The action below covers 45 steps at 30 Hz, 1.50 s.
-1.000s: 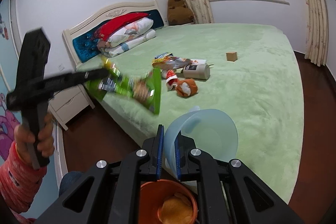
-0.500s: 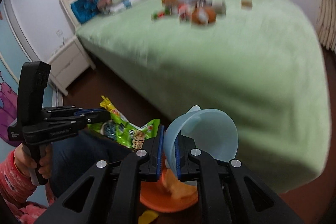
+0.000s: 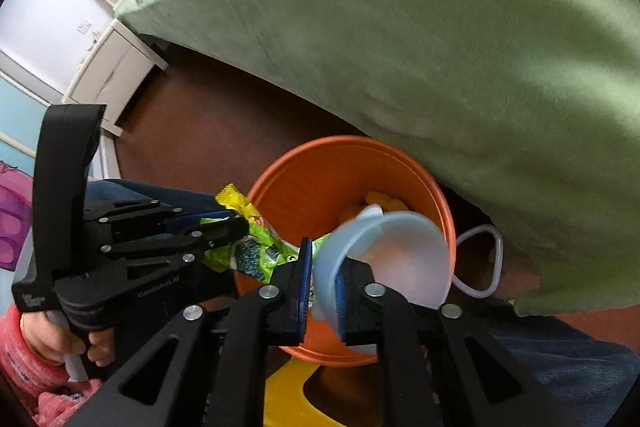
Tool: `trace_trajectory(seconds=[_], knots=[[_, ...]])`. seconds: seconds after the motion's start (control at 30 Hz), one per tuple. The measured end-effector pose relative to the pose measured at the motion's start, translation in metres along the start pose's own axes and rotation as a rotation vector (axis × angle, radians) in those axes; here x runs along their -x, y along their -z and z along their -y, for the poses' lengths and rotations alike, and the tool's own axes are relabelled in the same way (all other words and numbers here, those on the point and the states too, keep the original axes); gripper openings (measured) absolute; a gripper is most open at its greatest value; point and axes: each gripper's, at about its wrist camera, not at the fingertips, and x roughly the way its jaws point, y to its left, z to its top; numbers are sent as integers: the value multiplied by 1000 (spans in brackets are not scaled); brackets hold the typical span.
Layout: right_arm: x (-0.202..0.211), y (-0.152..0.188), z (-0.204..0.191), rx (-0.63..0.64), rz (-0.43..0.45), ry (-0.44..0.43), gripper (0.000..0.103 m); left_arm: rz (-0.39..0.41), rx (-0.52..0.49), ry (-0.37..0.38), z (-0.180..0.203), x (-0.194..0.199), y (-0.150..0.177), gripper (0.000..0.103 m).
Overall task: Collect trash
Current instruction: 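Carry both items to the orange bucket and open both tools to drop them, then reach the left tool to the bed and grasp the orange sock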
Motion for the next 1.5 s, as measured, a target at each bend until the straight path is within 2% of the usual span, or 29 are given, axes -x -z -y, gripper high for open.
trace_trajectory(seconds=[0.03, 0.07, 0.1, 0.13, 0.4, 0.87, 1.03, 1.3, 1.5], knots=[[-3, -3, -1, 3, -1, 7, 56, -8, 2, -27, 0, -3, 0, 36], [-3, -4, -3, 7, 10, 28, 68, -19, 5, -51, 0, -5, -2, 48], [0, -6, -5, 16, 38, 59, 76, -20, 7, -65, 1, -5, -3, 68], [4, -7, -6, 25, 50, 68, 76, -7, 9, -84, 1, -2, -4, 76], [24, -8, 6, -21, 108, 88, 78, 44, 23, -96, 0, 10, -5, 77], [43, -8, 20, -83, 157, 84, 80, 79, -1, -86, 4, 27, -6, 77], [63, -14, 25, -101, 209, 79, 80, 106, -1, -79, 3, 39, -12, 77], [115, -27, 27, -103, 351, 86, 82, 283, -3, -37, 2, 101, -55, 77], [140, -29, 20, -66, 416, 85, 84, 419, 7, 48, 11, 152, -123, 79]])
